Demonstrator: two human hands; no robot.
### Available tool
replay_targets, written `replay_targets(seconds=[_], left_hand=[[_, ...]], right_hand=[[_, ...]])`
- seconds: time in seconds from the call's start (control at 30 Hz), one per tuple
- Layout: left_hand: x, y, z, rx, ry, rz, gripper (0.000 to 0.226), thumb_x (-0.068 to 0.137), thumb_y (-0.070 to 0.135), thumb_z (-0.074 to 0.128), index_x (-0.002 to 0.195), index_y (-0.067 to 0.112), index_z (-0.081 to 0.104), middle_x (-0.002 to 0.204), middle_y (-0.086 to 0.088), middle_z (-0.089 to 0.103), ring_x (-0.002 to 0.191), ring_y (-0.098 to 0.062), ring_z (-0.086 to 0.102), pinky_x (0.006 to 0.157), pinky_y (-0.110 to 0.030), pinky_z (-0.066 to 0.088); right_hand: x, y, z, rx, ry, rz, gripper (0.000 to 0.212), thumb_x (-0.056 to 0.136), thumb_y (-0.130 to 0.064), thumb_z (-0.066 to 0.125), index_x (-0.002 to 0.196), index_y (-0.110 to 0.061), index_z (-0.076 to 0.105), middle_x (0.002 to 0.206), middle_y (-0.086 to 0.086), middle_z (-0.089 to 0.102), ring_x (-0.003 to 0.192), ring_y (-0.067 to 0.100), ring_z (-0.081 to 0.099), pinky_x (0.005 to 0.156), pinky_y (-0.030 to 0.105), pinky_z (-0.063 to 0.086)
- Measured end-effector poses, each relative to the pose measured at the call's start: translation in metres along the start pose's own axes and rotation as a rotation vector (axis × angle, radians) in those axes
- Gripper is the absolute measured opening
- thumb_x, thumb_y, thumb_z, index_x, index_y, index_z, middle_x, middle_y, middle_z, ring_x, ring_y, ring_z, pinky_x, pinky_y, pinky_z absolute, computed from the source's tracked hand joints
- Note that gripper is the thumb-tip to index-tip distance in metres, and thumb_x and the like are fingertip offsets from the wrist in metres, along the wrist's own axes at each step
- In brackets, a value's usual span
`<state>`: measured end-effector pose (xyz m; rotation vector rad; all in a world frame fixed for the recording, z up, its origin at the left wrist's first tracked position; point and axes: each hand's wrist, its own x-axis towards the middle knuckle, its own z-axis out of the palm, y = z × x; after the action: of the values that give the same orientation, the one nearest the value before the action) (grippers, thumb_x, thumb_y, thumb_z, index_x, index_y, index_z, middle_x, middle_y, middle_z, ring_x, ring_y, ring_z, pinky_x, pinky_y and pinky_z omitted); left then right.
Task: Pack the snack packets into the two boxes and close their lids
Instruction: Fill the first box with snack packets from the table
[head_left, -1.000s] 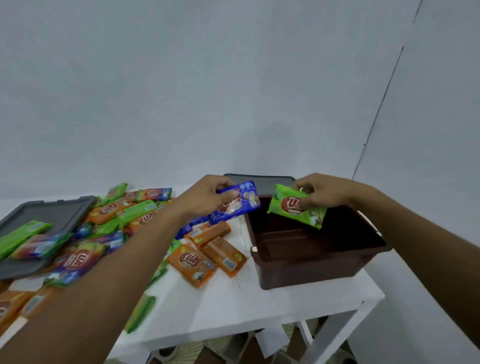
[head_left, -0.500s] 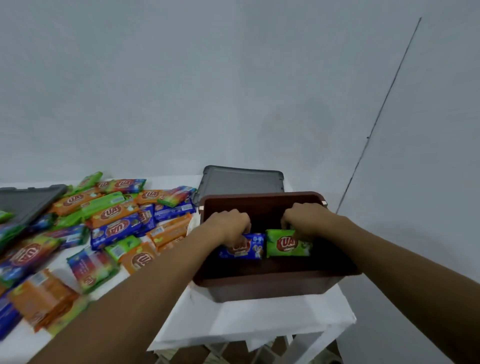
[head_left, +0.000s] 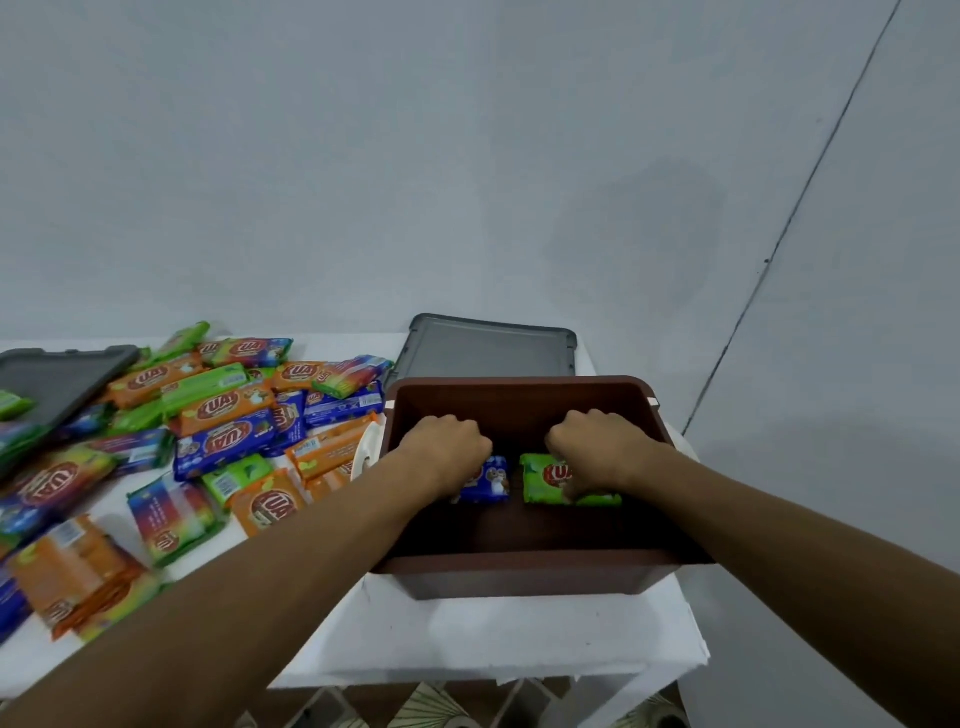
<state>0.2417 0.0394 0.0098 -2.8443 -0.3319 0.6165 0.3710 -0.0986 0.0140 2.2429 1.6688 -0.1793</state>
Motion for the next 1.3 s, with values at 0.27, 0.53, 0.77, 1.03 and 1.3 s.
replay_targets(seconds=[0.27, 0.53, 0.77, 1.03, 1.3], left_hand=[[-0.027, -0.030, -0.009, -0.002, 0.141, 0.063, 0.030, 0.089, 0.039, 0.064, 0.111, 0.020, 0.061, 0.114, -0.004, 0.062, 0.101, -0.025, 0.060, 0.083, -0.039, 0.049], [-0.085, -0.151, 0.051, -0.137, 0.717, -0.020, 0.020, 0.088, 0.025, 0.058, 0.103, 0.013, 0.064, 0.100, -0.006, 0.061, 0.091, -0.029, 0.057, 0.068, -0.040, 0.045], [-0.126, -0.232, 0.147, -0.258, 0.242, -0.347, 0.070, 0.089, 0.044, 0.063, 0.146, 0.018, 0.032, 0.146, -0.009, 0.038, 0.128, -0.030, 0.043, 0.096, -0.040, 0.047], [-0.125, -0.249, 0.170, -0.332, 0.304, -0.276, 0.079, 0.083, 0.062, 0.060, 0.144, 0.018, 0.037, 0.132, -0.010, 0.050, 0.119, -0.028, 0.050, 0.089, -0.039, 0.048], [-0.130, -0.267, 0.167, -0.201, 0.168, 0.125, 0.078, 0.091, 0.015, 0.062, 0.149, 0.046, 0.019, 0.159, 0.004, 0.009, 0.143, -0.030, 0.015, 0.103, -0.050, 0.038]], right_hand=[[0.005, -0.002, -0.018, 0.047, -0.014, 0.021, 0.038, 0.076, -0.043, 0.077, 0.107, -0.024, 0.063, 0.108, 0.000, 0.058, 0.093, 0.022, 0.057, 0.069, 0.032, 0.040], [0.033, -0.068, -0.082, 0.222, 0.272, 0.013, 0.010, 0.084, -0.035, 0.068, 0.093, -0.031, 0.065, 0.085, -0.012, 0.069, 0.089, 0.015, 0.061, 0.069, 0.030, 0.044], [0.080, -0.175, -0.126, 0.170, 0.322, -0.081, 0.003, 0.087, -0.030, 0.061, 0.090, -0.031, 0.059, 0.082, -0.011, 0.054, 0.080, 0.013, 0.054, 0.064, 0.029, 0.040], [0.121, -0.282, -0.092, 0.125, -0.084, -0.022, 0.031, 0.085, -0.048, 0.063, 0.081, -0.020, 0.052, 0.080, -0.002, 0.056, 0.072, 0.011, 0.053, 0.063, 0.026, 0.047], [0.114, -0.313, -0.073, 0.247, -0.111, 0.157, 0.050, 0.079, -0.052, 0.071, 0.109, -0.014, 0.060, 0.091, 0.001, 0.063, 0.075, 0.011, 0.058, 0.065, 0.023, 0.049]])
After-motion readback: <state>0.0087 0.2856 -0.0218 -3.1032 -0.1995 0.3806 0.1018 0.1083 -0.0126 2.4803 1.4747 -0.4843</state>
